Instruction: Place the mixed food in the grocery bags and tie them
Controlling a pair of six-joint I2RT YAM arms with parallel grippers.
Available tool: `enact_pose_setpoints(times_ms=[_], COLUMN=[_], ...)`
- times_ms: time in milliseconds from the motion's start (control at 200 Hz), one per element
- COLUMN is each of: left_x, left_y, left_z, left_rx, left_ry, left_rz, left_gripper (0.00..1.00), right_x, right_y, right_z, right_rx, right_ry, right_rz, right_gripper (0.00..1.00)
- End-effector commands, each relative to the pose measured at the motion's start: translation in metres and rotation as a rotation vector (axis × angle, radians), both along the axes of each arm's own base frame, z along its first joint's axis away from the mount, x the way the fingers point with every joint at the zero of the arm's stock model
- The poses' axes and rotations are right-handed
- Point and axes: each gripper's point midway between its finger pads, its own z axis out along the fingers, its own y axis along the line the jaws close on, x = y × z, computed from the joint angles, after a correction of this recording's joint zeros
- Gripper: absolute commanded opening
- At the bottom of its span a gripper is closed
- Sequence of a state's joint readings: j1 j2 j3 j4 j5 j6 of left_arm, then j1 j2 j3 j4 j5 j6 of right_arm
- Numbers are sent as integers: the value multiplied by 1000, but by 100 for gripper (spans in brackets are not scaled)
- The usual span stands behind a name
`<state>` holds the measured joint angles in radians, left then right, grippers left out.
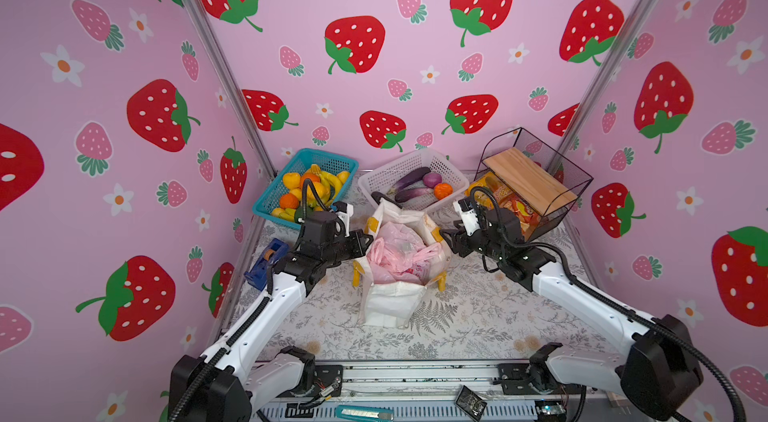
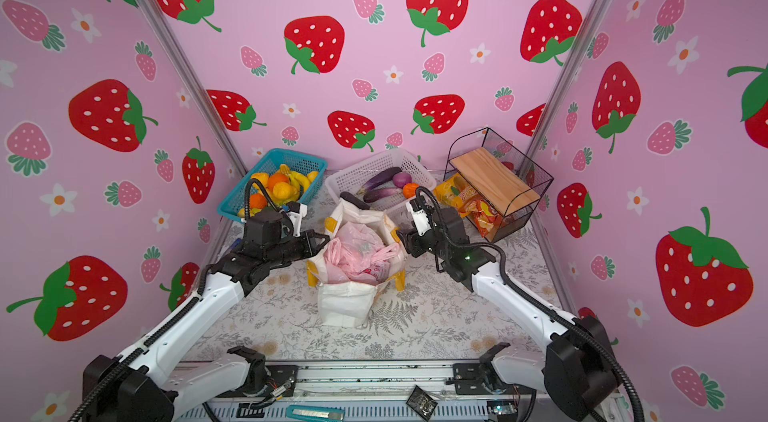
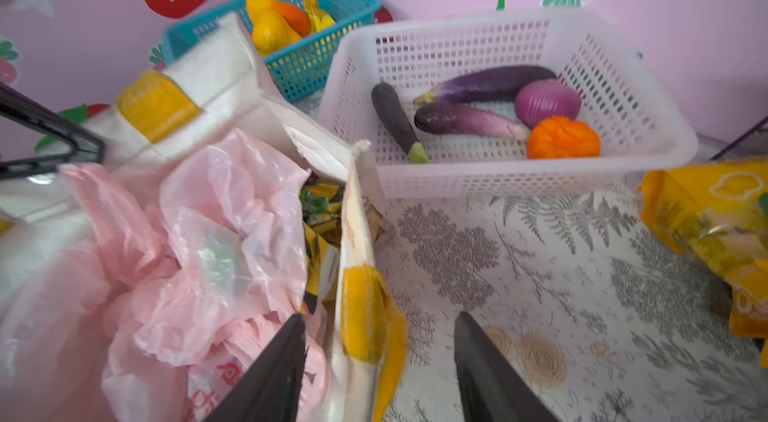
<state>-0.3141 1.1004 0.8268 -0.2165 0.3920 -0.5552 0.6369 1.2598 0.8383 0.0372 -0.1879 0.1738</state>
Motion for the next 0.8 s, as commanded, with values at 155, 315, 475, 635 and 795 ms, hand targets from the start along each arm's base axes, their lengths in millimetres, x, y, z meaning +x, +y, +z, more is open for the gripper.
enact_pose_setpoints(times_ms=[155, 315, 475, 635, 795], left_x=[-4, -11, -18, -18, 0], left_y=[-1, -10, -28, -52, -64], left_z=[-5, 2, 18, 26, 17], left_rx=[-13, -51, -92, -105, -87], left_ry=[30, 37, 28, 11, 30], left_rz=[-6, -56, -112, -168, -160], left_gripper=[0, 0, 0, 0, 0], right_x=[5, -3, -20, -24, -6], right_y=[24, 7, -17, -35, -40], right_z=[-35, -24, 7, 26, 26], right_rx=[-3, -43, -50, -55, -105], right_ry=[129, 104, 61, 11, -4], right_rz=[59, 24, -16, -71, -129], right_gripper=[21, 3, 0, 0, 0])
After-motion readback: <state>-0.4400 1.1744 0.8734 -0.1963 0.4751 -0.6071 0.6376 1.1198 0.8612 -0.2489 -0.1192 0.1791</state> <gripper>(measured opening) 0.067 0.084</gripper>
